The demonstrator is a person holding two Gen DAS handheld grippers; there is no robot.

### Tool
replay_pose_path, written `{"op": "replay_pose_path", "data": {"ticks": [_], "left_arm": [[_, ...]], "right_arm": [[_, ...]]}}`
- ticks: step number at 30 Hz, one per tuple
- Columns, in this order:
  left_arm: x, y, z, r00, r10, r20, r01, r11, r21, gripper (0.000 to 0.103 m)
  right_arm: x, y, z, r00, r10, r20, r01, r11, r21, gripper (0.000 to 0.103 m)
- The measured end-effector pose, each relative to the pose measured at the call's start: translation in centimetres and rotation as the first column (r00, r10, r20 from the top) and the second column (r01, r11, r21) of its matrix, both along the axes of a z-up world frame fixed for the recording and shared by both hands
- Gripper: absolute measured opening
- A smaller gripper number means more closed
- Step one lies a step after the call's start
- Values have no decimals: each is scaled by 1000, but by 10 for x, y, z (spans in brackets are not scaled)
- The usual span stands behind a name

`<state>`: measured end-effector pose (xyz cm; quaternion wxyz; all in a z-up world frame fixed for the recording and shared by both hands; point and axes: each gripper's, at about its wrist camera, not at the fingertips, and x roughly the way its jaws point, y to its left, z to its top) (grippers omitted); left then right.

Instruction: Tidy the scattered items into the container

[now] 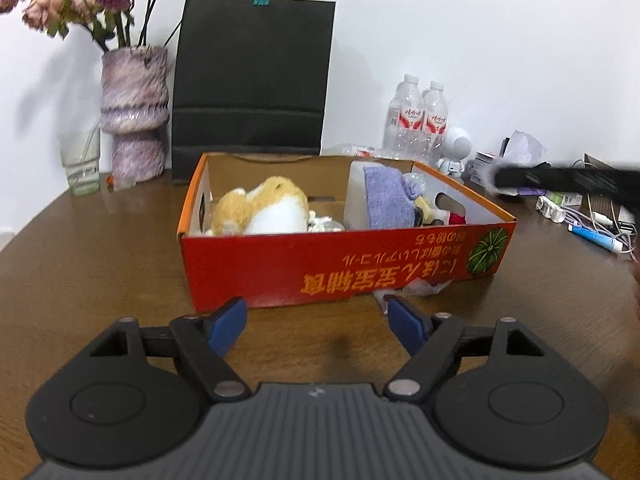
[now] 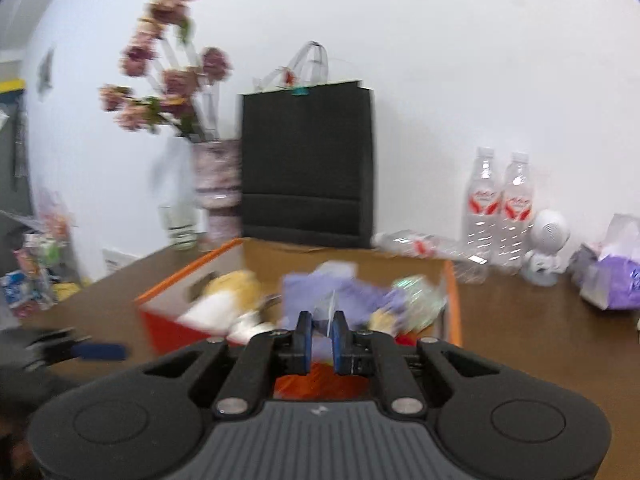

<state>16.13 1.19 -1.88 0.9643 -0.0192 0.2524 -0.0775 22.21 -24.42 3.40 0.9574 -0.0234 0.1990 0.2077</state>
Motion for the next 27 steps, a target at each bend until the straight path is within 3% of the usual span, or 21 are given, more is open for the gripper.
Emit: {"op": "replay_pose_path", "data": {"ticks": [2, 3, 4, 6, 10, 17, 22, 27], "left_arm": [[3, -3, -2, 1000, 2, -14, -2, 1000, 3, 81], [5, -4, -4, 1000, 3, -23, -3, 1000, 4, 81], [7, -5, -5, 1000, 4, -29, -4, 1000, 8, 81], [9, -7, -7, 999, 3, -39, -2, 1000, 17, 81], [17, -17, -12, 998, -11, -65, 13, 1000, 24, 81], [21, -41, -17, 996, -40, -78, 43, 998, 41, 81], [27, -54, -17, 996, -33, -82, 38, 998, 55, 81], [39, -72, -22, 994, -31, -103, 41, 995, 96, 67]], "right_arm": [[35, 2, -1, 998, -58, -14, 58, 998, -2, 14], [49, 6, -4, 996, -83, -13, 83, 996, -11, 27], [62, 8, -8, 994, -108, -25, 108, 994, -21, 52], [75, 7, -18, 988, -147, -49, 148, 989, 1, 66], [66, -1, -31, 993, -100, -59, 101, 994, 29, 65], [20, -22, -25, 997, -80, -13, 81, 996, 22, 70], [-9, -30, -26, 999, -47, -27, 48, 997, 61, 70], [-20, -16, -40, 997, -9, -74, 8, 1000, -9, 66]]}}
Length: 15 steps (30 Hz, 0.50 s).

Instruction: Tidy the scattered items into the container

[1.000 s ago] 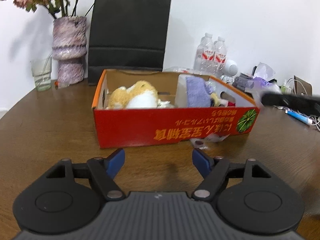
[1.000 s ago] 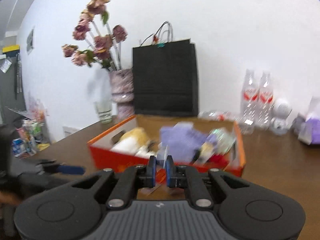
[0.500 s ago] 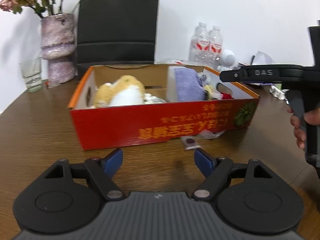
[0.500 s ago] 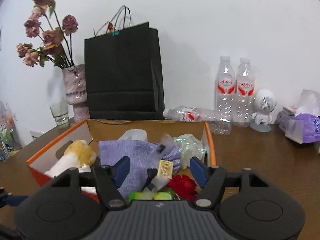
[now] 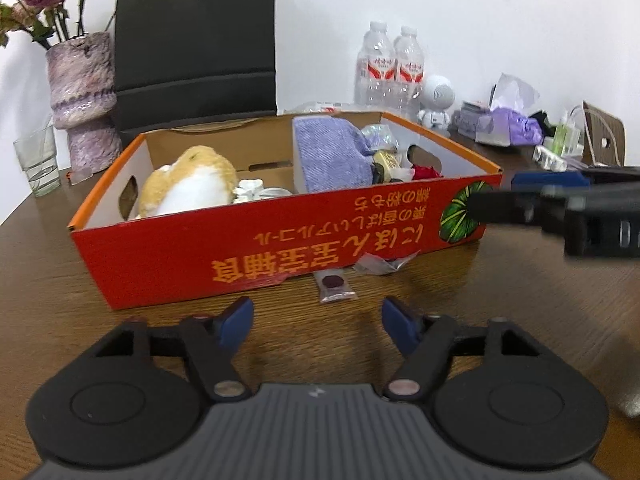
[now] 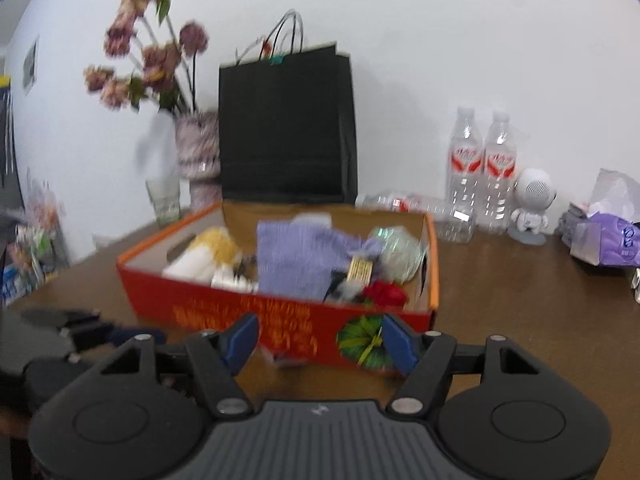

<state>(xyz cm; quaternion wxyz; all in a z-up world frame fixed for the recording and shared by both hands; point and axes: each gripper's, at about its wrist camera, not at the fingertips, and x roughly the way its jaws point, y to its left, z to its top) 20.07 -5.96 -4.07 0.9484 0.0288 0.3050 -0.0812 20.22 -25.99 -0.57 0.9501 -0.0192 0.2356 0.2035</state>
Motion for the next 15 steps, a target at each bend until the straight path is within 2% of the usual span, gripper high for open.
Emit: {"op": "replay_pose_path", "data": {"ticks": [3, 5, 10, 12, 15], "left_arm": [[11, -9, -2, 1000, 2, -5, -2, 1000, 7, 60], [19, -14, -4, 1000, -3, -16, 3, 1000, 9, 58], [31, -15, -9, 999, -4, -39, 4, 1000, 6, 40], [31, -12, -9, 999, -15, -39, 15, 1000, 6, 24], [28, -8, -8, 998, -44, -36, 45, 999, 17, 21]], "right_arm": [[6, 0, -9, 999, -4, -50, 5, 1000, 6, 62], [10, -1, -14, 997, 0, -77, 1, 1000, 22, 61], [18, 8, -20, 993, 32, -114, -27, 999, 40, 58], [24, 15, -21, 990, 47, -130, -41, 998, 46, 56], [34, 28, -25, 985, 58, -165, -51, 998, 47, 56]]}}
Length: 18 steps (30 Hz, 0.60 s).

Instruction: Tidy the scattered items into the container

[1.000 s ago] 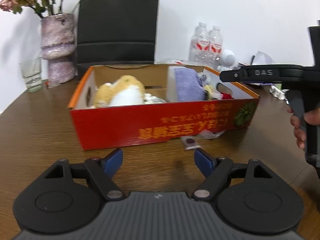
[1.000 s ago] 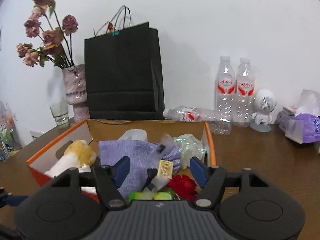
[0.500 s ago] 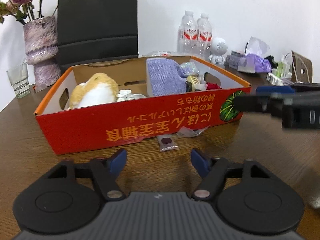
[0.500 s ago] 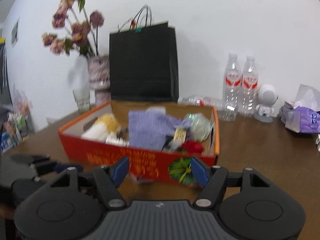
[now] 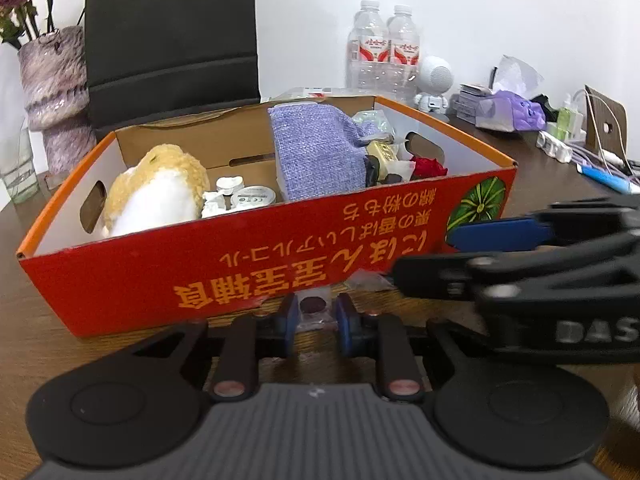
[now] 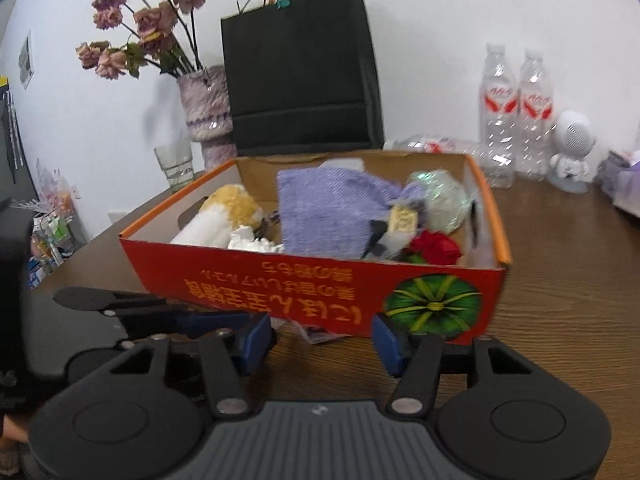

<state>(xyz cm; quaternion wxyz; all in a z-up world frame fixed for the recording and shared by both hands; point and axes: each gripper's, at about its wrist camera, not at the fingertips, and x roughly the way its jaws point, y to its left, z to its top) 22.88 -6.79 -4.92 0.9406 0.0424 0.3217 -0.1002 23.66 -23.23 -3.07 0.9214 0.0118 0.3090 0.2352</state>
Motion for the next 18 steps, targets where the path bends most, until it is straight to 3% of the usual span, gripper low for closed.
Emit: {"op": "replay_pose_path", "data": {"ticks": [5, 7, 12, 15, 18], "left_arm": [[-10, 14, 0, 999, -32, 3, 32, 999, -5, 21], [-14, 20, 0, 999, -40, 3, 40, 999, -7, 21], [-23, 32, 1, 999, -37, 9, 37, 999, -23, 21], [-28, 35, 2, 999, -31, 15, 32, 999, -25, 21], [-34, 37, 3, 999, -29, 24, 30, 999, -24, 21]], "right_arm": [[12, 23, -9, 999, -16, -40, 14, 998, -54, 51], [15, 30, -14, 998, -14, -59, 10, 998, -66, 35], [11, 35, -20, 999, -8, -50, 3, 996, -89, 22], [1, 33, -16, 1000, -8, -28, 5, 997, -79, 3], [-10, 30, -14, 1000, -17, -7, 16, 996, -88, 2]]}}
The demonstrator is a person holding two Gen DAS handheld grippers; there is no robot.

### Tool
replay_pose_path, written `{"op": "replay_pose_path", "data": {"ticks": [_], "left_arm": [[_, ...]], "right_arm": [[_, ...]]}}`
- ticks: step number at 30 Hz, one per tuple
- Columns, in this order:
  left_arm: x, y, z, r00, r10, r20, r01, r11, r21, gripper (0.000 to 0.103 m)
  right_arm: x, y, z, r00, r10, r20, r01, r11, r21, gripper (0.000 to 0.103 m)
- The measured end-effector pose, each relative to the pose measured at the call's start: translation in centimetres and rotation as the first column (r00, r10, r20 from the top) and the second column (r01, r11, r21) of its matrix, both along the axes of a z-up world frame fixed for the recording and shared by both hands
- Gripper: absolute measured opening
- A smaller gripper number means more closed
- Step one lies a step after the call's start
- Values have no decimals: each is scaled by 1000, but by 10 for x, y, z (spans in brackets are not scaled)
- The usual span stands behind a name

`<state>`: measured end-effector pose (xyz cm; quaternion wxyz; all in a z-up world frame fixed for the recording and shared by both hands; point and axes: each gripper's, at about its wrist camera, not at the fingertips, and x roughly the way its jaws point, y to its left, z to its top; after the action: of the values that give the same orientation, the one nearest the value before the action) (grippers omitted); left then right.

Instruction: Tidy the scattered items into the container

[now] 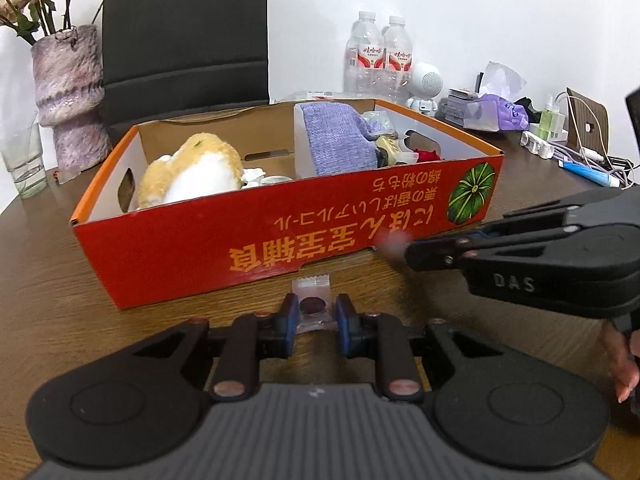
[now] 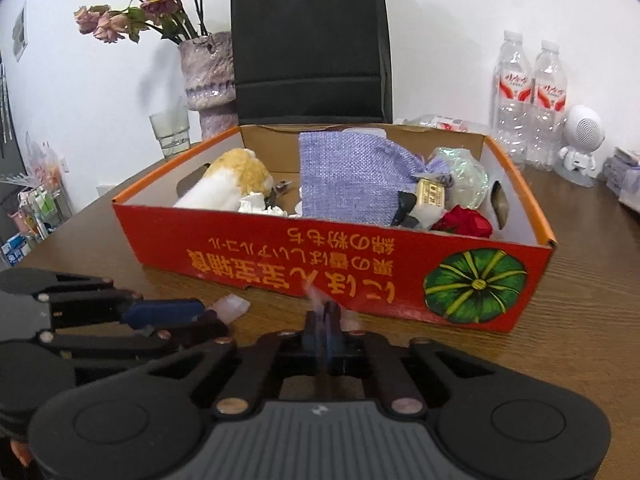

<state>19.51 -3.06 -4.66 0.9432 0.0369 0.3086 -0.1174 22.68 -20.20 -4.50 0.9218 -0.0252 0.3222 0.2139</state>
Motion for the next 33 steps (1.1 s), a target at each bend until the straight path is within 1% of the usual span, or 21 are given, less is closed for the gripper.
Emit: {"op": "replay_pose_path", "data": {"ticks": [6, 7, 8, 10, 11, 12, 15, 16, 17, 18, 19, 20, 23, 28, 31, 33], "left_arm": [[-16, 5, 2, 1000, 6, 15, -6, 1000, -14, 21], [-18, 5, 2, 1000, 10, 17, -9, 1000, -16, 21], [-19, 6, 3, 1000, 13, 19, -13, 1000, -17, 21], [-21, 8, 3, 1000, 23, 21, -23, 1000, -20, 21], [-21, 9, 3, 999, 28, 21, -28, 999, -22, 21], [-21, 11, 3, 999, 33, 20, -32, 999, -25, 21], [-19, 15, 3, 999, 43, 16, -43, 999, -30, 21], [-18, 16, 3, 999, 45, 14, -44, 999, -32, 21], [-18, 18, 2, 999, 46, 12, -46, 998, -34, 21], [-18, 19, 2, 999, 47, 11, -47, 998, -35, 21], [-17, 21, 2, 999, 48, 10, -48, 998, -37, 21], [-17, 21, 2, 999, 49, 9, -49, 998, -39, 21], [-19, 21, 3, 999, 47, 20, -46, 998, -40, 21], [-39, 22, 12, 998, 26, 60, -22, 998, -53, 21], [-57, 23, 18, 997, 8, 74, -2, 997, -80, 21], [-65, 24, 27, 996, -11, 87, 21, 993, -112, 21]], "right_arm": [[-27, -2, 9, 999, 6, 54, -7, 1000, 17, 3], [-29, -2, 9, 998, 4, 68, -5, 1000, 13, 8], [-30, -1, 10, 997, 4, 77, -4, 1000, 0, 11], [-26, 3, 10, 997, -2, 72, 3, 1000, -26, 43], [-23, 6, 10, 997, -3, 75, 6, 999, -39, 46], [-19, 9, 10, 997, 1, 77, 4, 998, -56, 46], [2, 18, 3, 999, -16, 40, 20, 996, -92, 45], [10, 20, -1, 1000, -27, 14, 28, 995, -96, 40], [16, 21, -5, 999, -36, -5, 36, 995, -95, 33], [17, 21, -7, 999, -43, 4, 44, 995, -88, 13], [16, 21, -6, 999, -42, 5, 42, 994, -99, 9], [13, 21, -5, 999, -36, 1, 36, 994, -99, 9], [-2, 14, -2, 1000, -28, 3, 28, 998, -54, 8], [-50, -11, 16, 997, -30, 72, 27, 999, 41, 8], [-73, -32, 20, 997, -49, 67, 42, 993, 106, 8], [-79, -41, 22, 996, -59, 65, 52, 992, 114, 8]]}}
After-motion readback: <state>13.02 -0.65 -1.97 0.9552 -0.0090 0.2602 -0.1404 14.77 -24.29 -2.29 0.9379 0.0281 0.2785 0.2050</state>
